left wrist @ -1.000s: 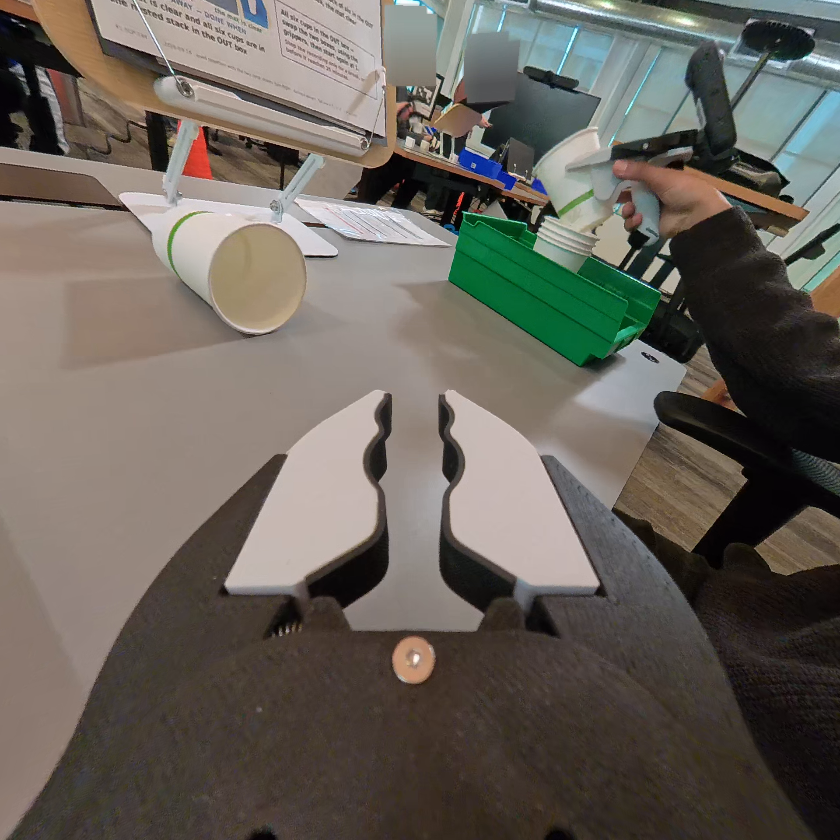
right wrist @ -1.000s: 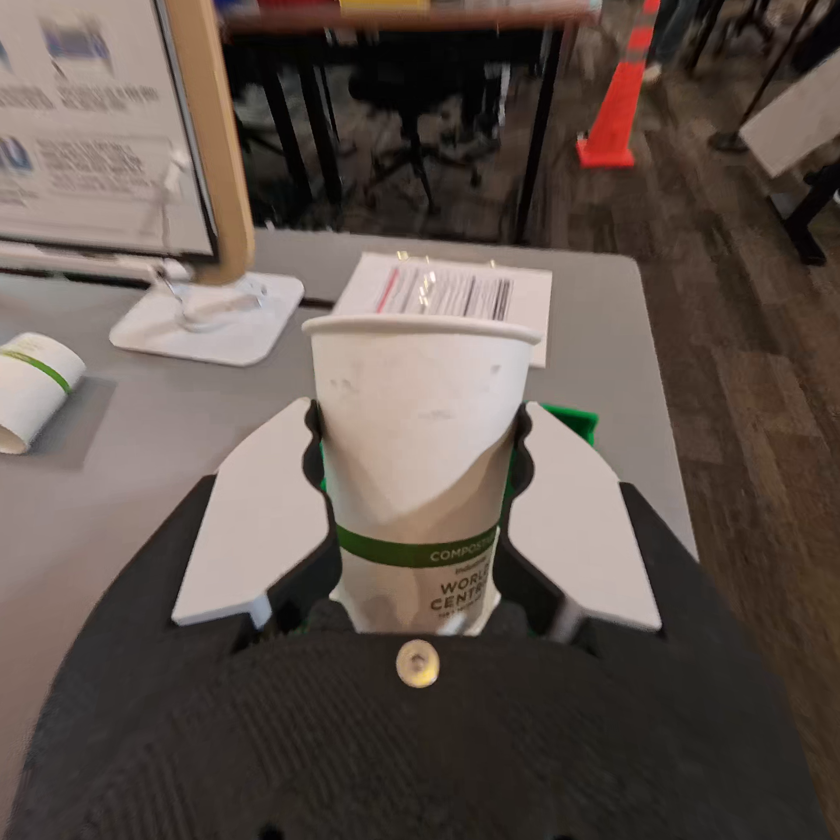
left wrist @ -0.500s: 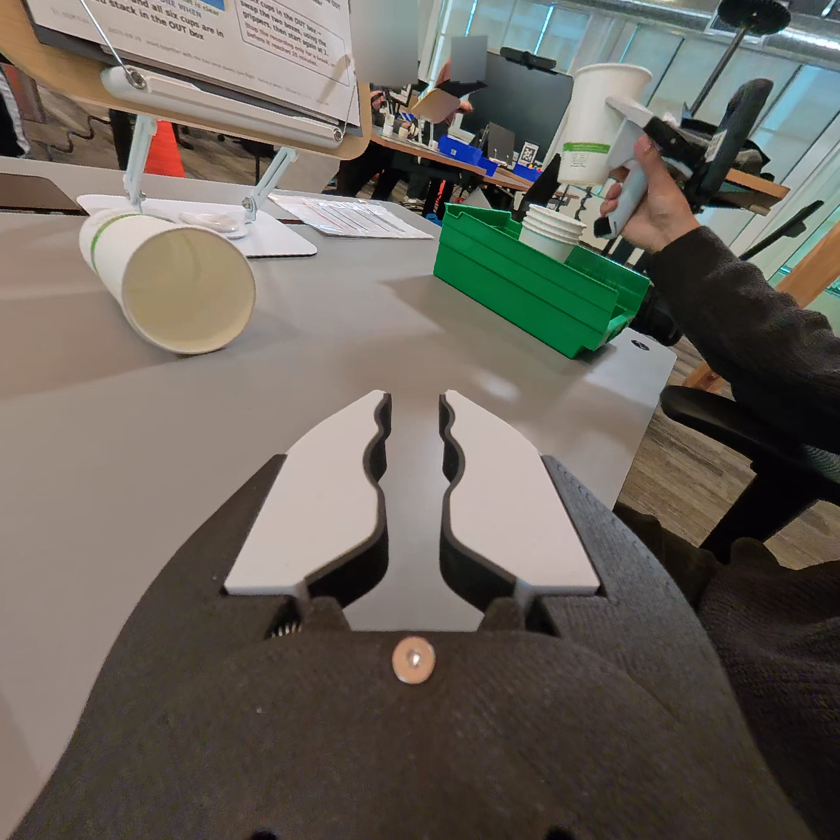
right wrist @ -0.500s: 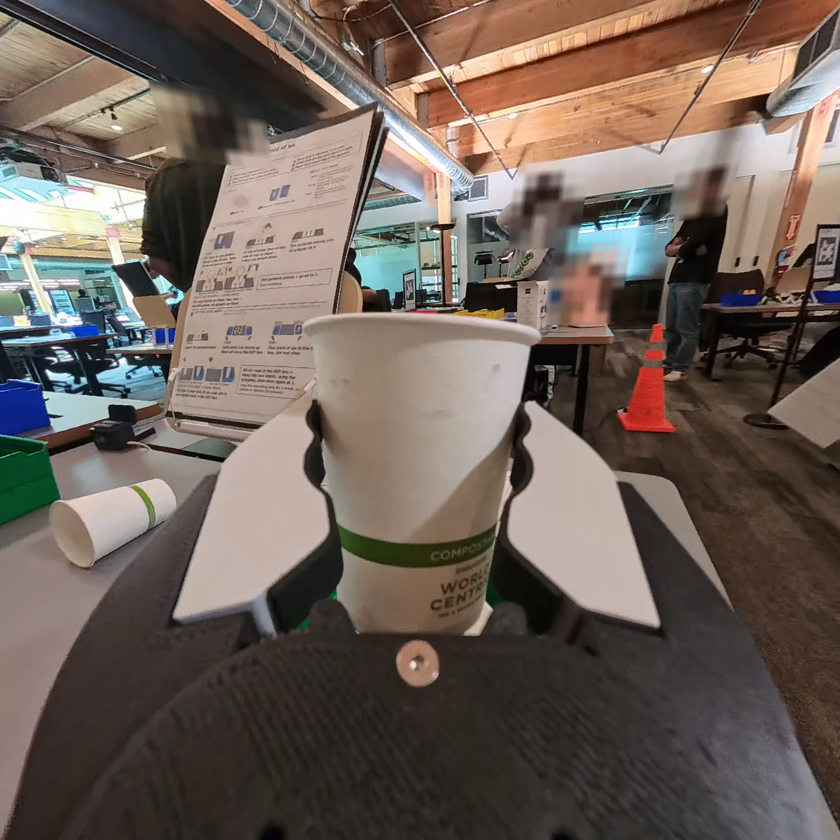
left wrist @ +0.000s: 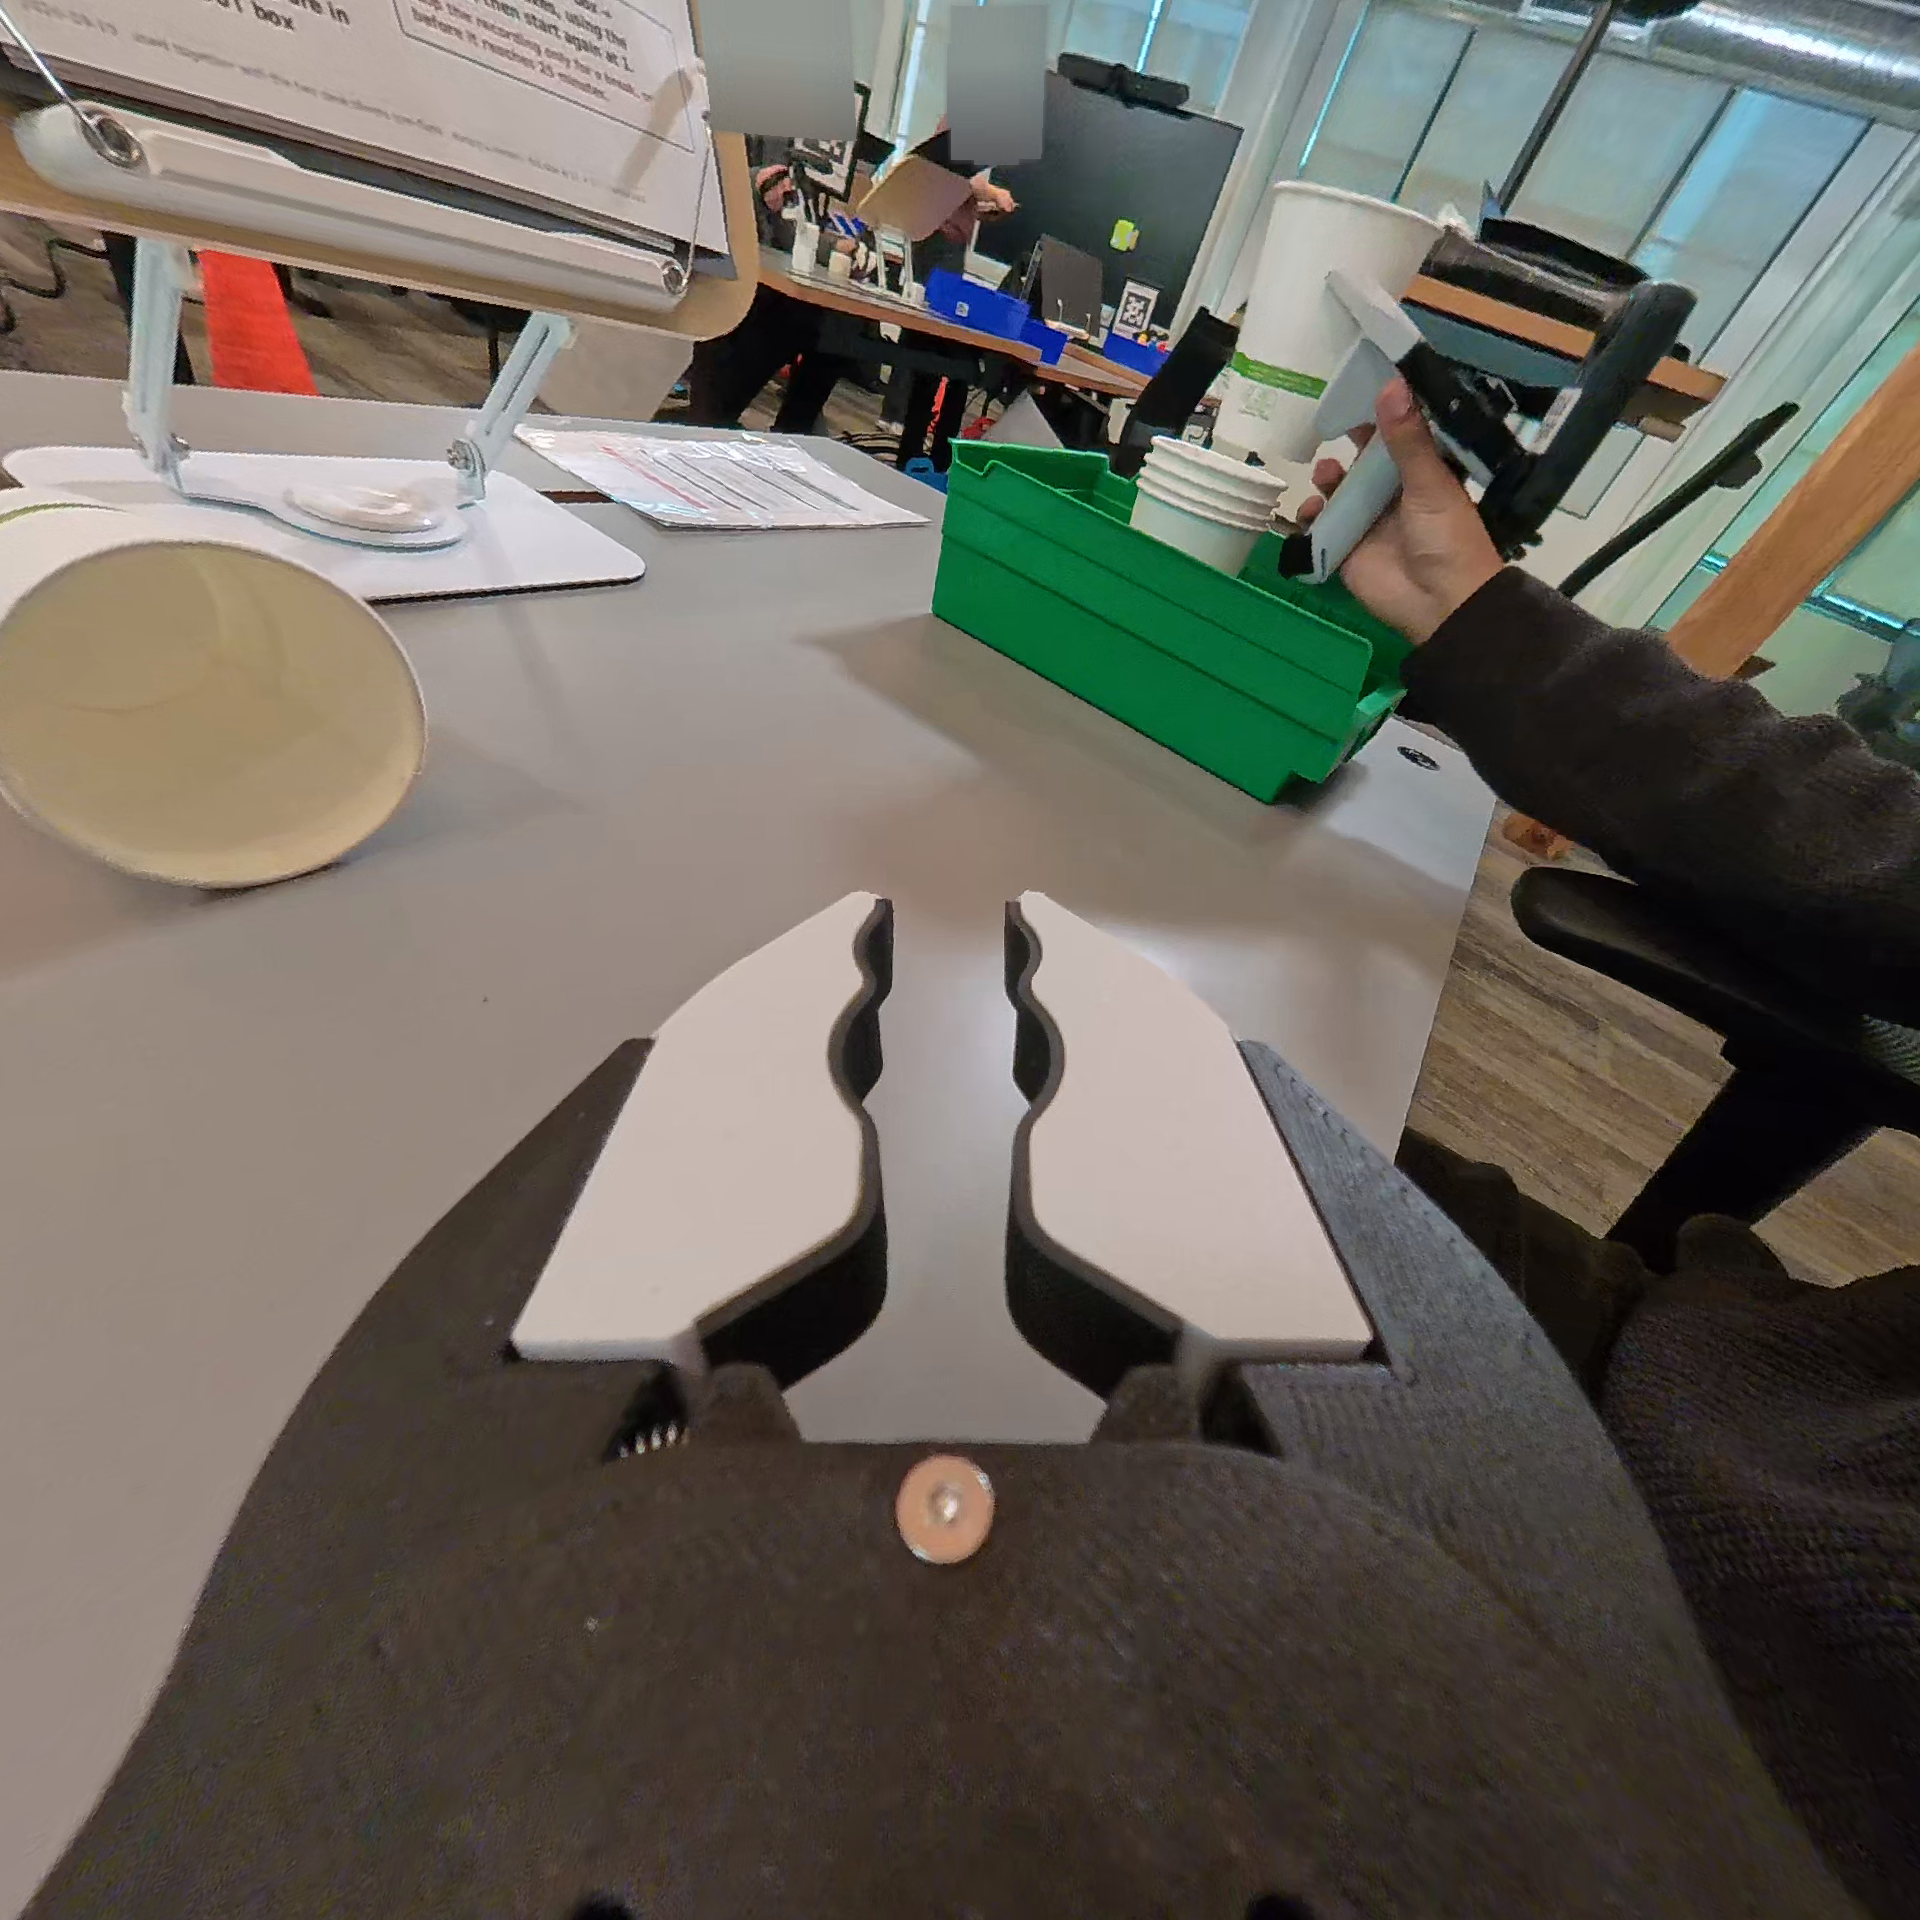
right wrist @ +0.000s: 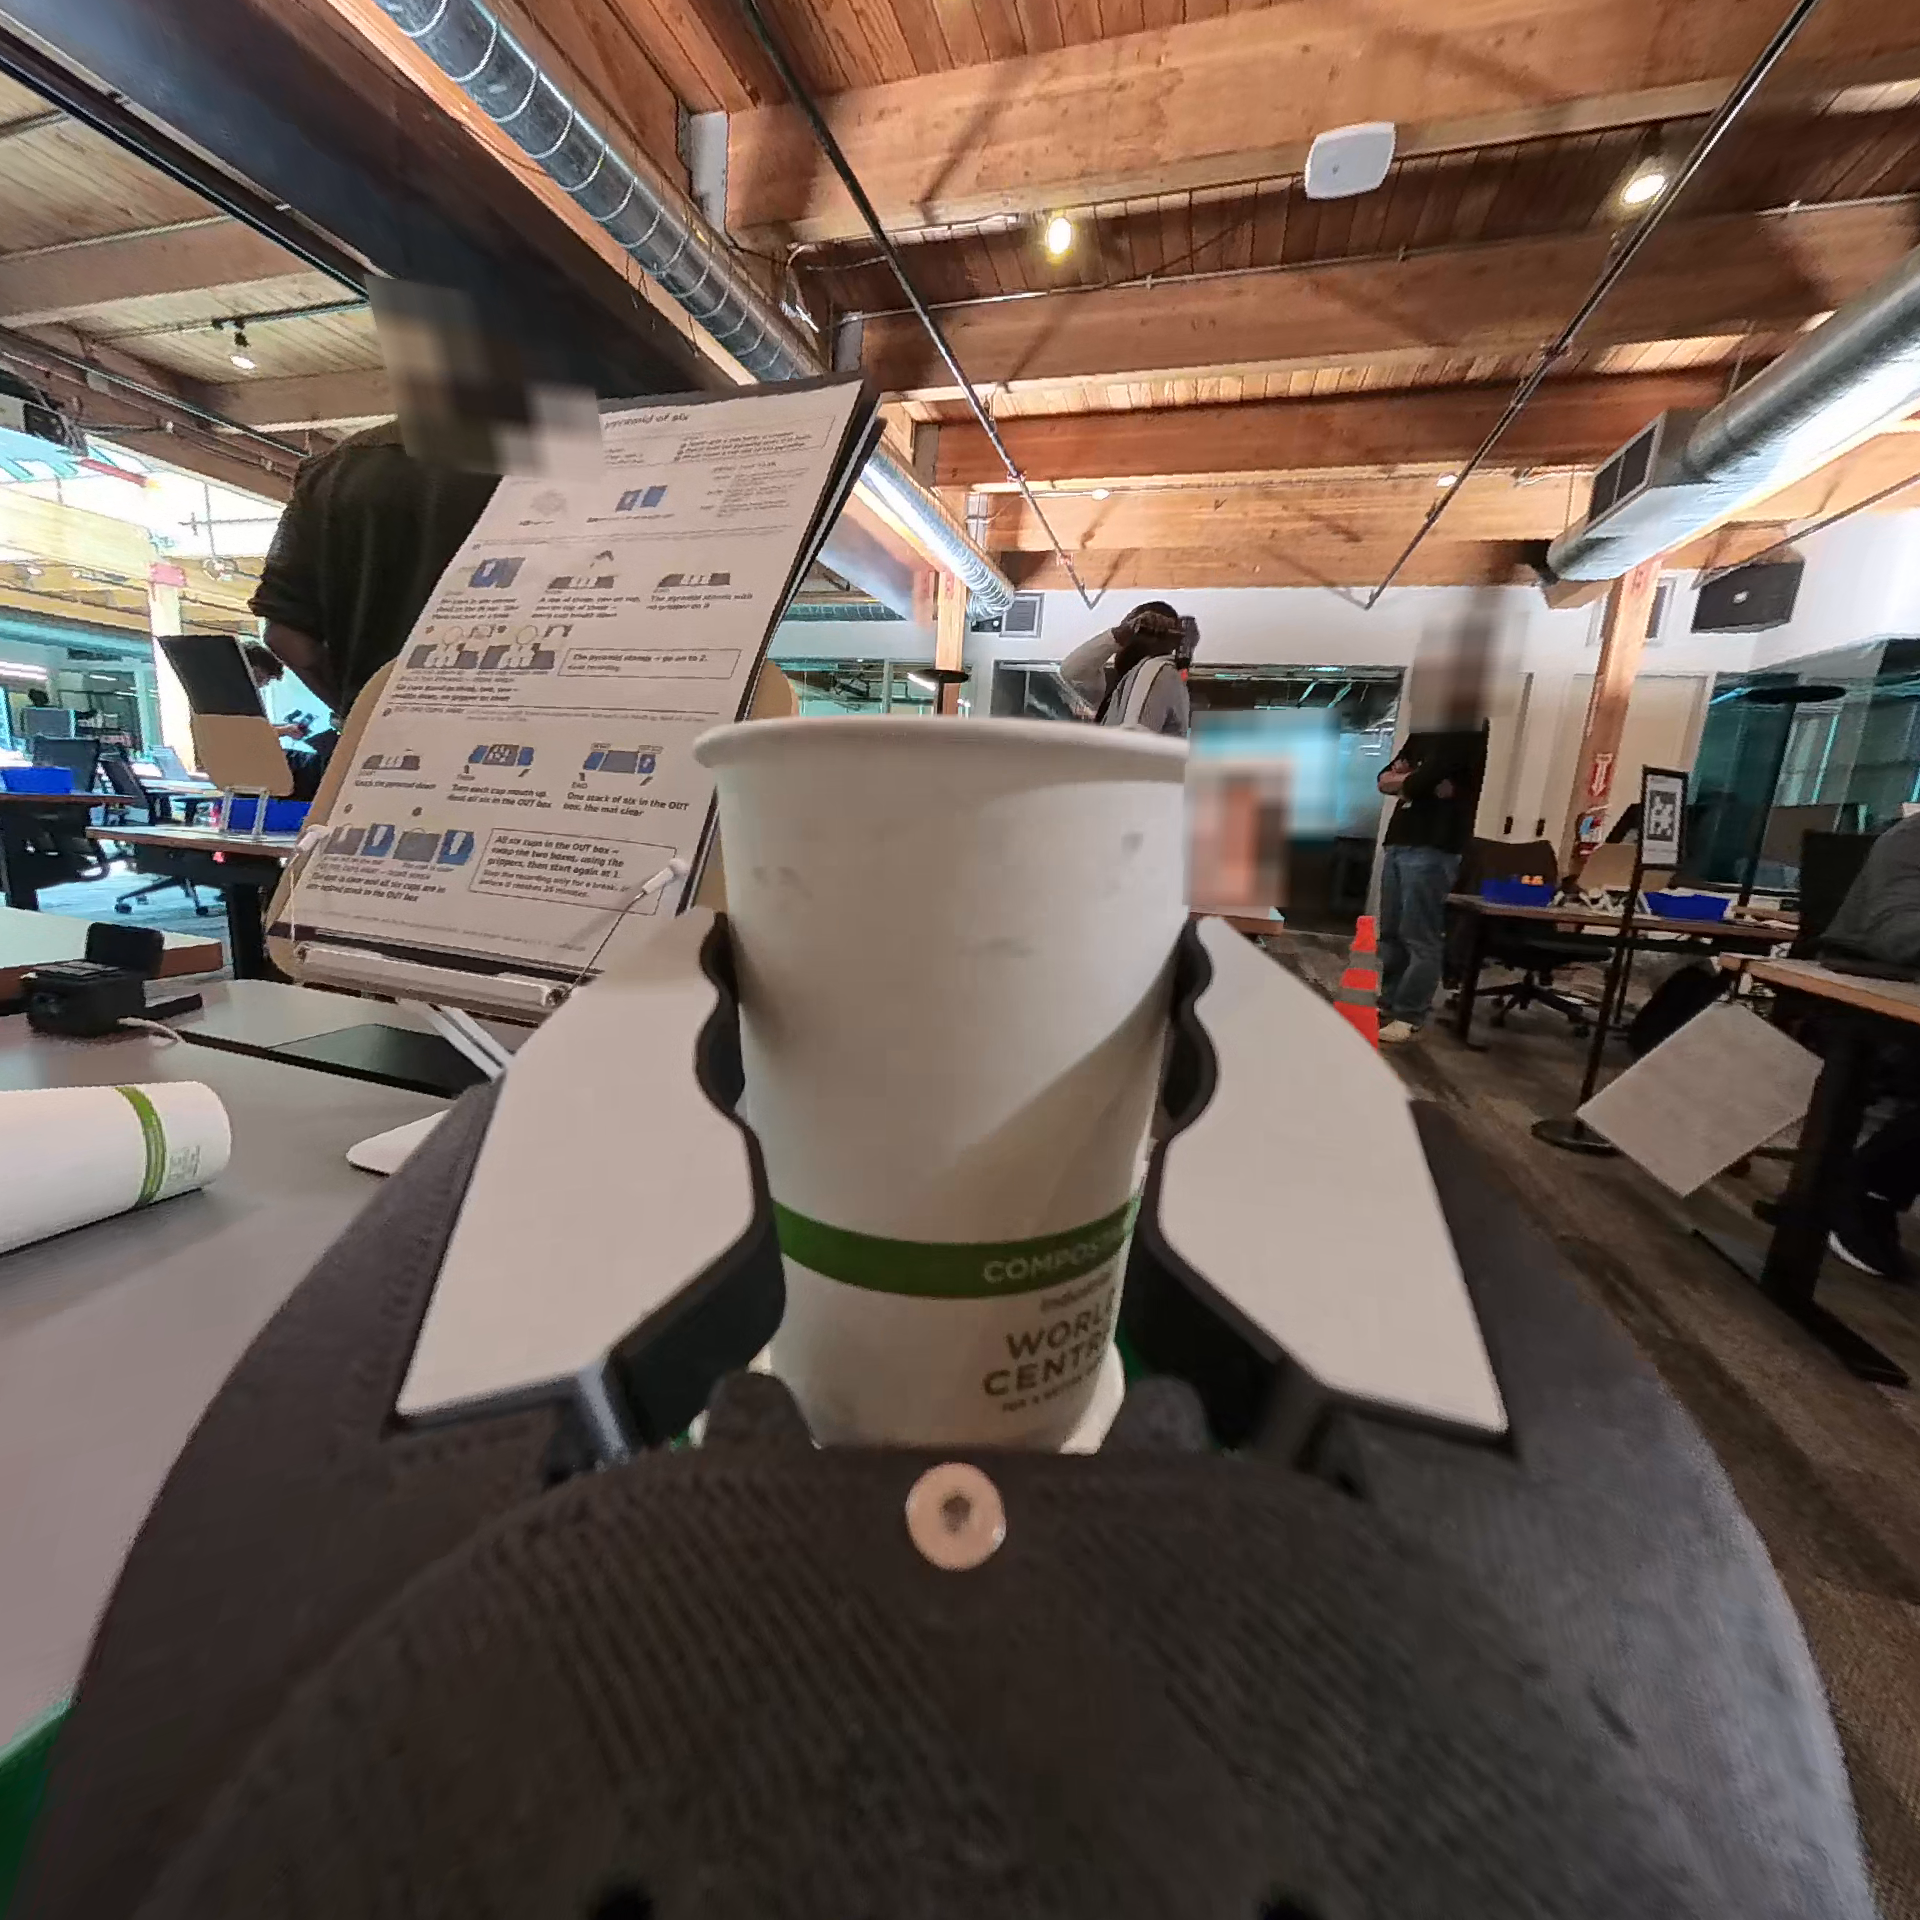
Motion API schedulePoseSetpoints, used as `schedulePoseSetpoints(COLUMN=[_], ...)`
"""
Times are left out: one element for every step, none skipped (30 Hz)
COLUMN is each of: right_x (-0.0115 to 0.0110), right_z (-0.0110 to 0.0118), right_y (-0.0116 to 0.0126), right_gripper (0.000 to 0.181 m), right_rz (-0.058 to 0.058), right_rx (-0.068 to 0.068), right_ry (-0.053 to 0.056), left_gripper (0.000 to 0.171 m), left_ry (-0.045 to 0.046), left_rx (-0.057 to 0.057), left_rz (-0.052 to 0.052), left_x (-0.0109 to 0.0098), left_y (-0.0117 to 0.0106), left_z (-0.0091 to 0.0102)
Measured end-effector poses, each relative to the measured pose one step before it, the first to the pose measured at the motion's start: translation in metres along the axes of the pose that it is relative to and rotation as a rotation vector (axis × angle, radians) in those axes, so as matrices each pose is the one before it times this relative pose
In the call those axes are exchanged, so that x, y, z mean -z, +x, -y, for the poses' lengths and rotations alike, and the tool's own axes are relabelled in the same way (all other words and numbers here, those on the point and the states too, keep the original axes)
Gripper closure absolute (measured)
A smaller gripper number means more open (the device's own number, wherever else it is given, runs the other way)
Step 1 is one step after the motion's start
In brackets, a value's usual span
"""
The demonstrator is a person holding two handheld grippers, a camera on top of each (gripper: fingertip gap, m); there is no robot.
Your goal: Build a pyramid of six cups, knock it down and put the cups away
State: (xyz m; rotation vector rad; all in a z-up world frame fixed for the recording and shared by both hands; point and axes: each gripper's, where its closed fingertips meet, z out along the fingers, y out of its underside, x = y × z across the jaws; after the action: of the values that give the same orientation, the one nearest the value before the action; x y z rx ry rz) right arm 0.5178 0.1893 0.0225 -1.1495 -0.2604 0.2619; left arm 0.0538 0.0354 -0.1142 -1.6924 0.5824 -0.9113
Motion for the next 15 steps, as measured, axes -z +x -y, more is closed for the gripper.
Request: schedulePoseSetpoints(right_x=[0.00091,0.0008,0.00045,0.00062,0.00042,0.00029,-0.00004,-0.00012,-0.00002,0.00054,0.00071,0.00029,-0.00011,-0.00025,-0.00016], right_z=[-0.00166,-0.00155,-0.00169,-0.00105,-0.00012,-0.00002,-0.00018,-0.00103,-0.00191,-0.00143,-0.00122,-0.00142,-0.0016,-0.00135,-0.00045], right_y=[-0.00026,-0.00052,0.0,0.00095,0.00123,0.00159,0.00077,-0.00012,0.00103,0.00278,0.00236,0.00007,-0.00152,-0.00136,-0.00086], right_gripper=[0.099,0.099,0.099,0.099,0.099,0.099,0.099,0.099,0.098,0.099,0.099,0.098,0.098,0.098,0.098], right_rz=[-0.0041,-0.0032,-0.0069,-0.012,-0.0125,-0.0109,-0.0042,0.002,-0.0066,-0.0234,-0.02,-0.0006,0.014,0.0134,0.0068], right_rx=[-0.0027,-0.0079,-0.0081,-0.0042,-0.001,-0.0015,-0.0072,-0.0105,0.0,0.0205,0.0274,0.0114,-0.0103,-0.0193,-0.0139], right_ry=[0.0053,0.0084,0.0078,0.0101,0.0116,0.0079,0.0052,0.0016,-0.004,-0.0031,-0.0052,-0.007,-0.0072,-0.0046,0.0012], left_gripper=[0.15,0.15,0.15,0.15,0.15,0.15,0.15,0.15,0.15,0.15,0.15,0.15,0.15,0.15,0.15], left_ry=[-0.001,-0.00101,-0.00127,-0.00174,-0.00171,-0.00214,-0.00291,-0.00231,-0.00073,0.0003,-0.00004,-0.00116,-0.00169,-0.00131,-0.00057], left_rx=[0.0002,0.0001,-0.0005,-0.0008,-0.001,-0.0012,-0.0013,-0.0018,-0.0014,0.0001,0.0017,0.0022,0.0012,-0.0005,-0.0014], left_rz=[-0.0029,-0.0028,-0.0024,-0.0016,-0.0013,-0.0007,0.0001,0.0009,0.0014,0.0009,-0.0002,-0.0009,-0.001,-0.0007,-0.0004], left_x=[-0.00089,-0.00083,-0.00068,-0.0006,-0.00047,-0.00028,-0.00005,0.00004,0.00011,0.00006,0.00002,-0.00013,-0.00016,-0.00017,-0.00013], left_y=[0.00011,0.00016,0.00024,0.00017,0.00013,0.00024,0.00004,-0.00008,-0.0002,-0.00017,-0.00018,-0.00004,-0.00001,0.0002,0.00023], left_z=[-0.00002,-0.00005,-0.00005,-0.00024,-0.00025,-0.0005,-0.00049,-0.00044,-0.00012,0.00004,-0.00012,-0.00034,-0.00032,-0.00028,-0.00002])
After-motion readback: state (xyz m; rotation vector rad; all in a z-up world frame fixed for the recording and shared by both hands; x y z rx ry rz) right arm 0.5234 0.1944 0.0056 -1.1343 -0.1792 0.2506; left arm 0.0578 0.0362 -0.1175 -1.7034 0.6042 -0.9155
